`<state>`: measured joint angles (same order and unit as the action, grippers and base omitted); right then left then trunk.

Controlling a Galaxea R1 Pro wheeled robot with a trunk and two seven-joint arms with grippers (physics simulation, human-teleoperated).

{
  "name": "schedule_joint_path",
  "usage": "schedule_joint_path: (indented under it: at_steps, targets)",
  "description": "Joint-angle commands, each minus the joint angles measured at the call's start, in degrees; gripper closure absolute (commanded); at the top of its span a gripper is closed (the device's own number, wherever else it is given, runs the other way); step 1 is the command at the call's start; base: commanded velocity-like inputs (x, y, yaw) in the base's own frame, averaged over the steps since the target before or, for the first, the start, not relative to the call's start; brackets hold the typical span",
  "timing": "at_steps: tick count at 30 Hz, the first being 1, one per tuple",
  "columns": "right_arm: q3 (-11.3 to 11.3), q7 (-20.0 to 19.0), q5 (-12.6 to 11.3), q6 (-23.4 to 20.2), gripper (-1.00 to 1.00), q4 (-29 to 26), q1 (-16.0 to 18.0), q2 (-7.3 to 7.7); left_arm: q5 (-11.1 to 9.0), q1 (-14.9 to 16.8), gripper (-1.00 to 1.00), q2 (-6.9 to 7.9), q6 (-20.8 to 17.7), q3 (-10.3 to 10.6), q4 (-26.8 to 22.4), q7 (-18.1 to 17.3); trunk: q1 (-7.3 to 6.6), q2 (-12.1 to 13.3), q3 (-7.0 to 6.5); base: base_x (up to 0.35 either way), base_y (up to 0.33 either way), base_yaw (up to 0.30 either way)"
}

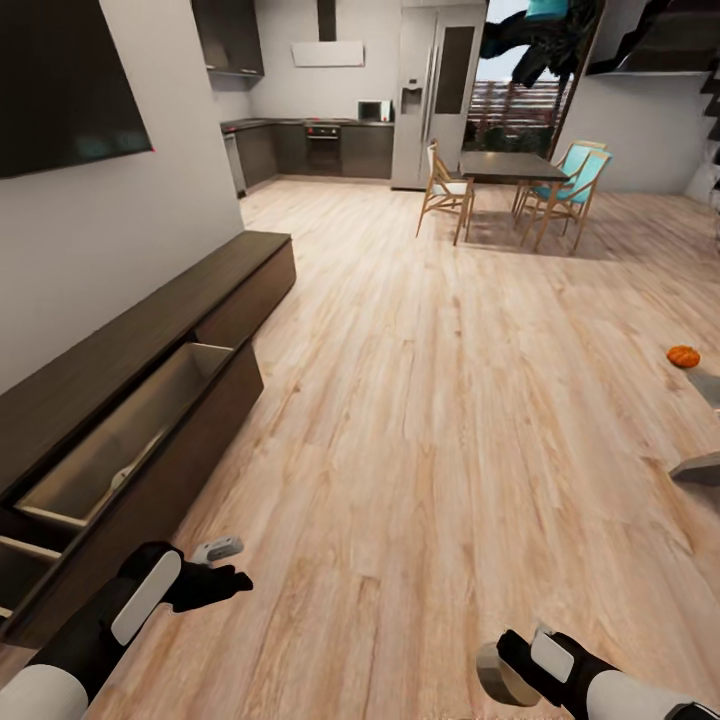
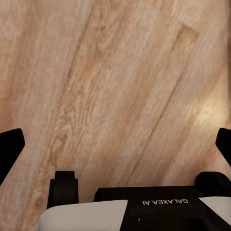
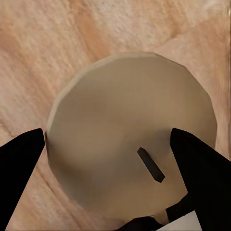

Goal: Place each of the two pumpkins and all three candles from the living room inside a cabinet in the living room (use any cabinet), then make sure every cabinet is closed, and position the cauldron so it is next to a table in the living room.

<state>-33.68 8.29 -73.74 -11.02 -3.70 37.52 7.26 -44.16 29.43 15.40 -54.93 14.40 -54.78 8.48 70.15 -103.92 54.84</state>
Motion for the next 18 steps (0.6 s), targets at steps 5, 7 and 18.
schedule_joint_path:
  at_steps: [5,7,18]
  targets:
    - [-0.34,0.41,-0.46,0.16,1.0,-0.17,0.01,0.04,-0.6,0.02,-1.0,0.07,-0.09,0.19,-0.02,0.57,0.0,-0.02,-0.16,0.001,0.0,-0.278]
    - [-0.33,0.46,-0.51,0.16,1.0,-0.17,0.01,0.04,-0.49,0.02,-1.0,-0.37,-0.07,0.19,-0.01,0.57,0.0,-0.02,-0.24,0.075,0.0,-0.279]
    - [-0.32,0.49,-3.37,0.34,1.0,-0.09,0.01,0.04,3.34,0.02,-1.0,-2.38,1.06,1.12,0.51,0.66,0.0,-0.02,-0.62,0.269,0.0,-0.257]
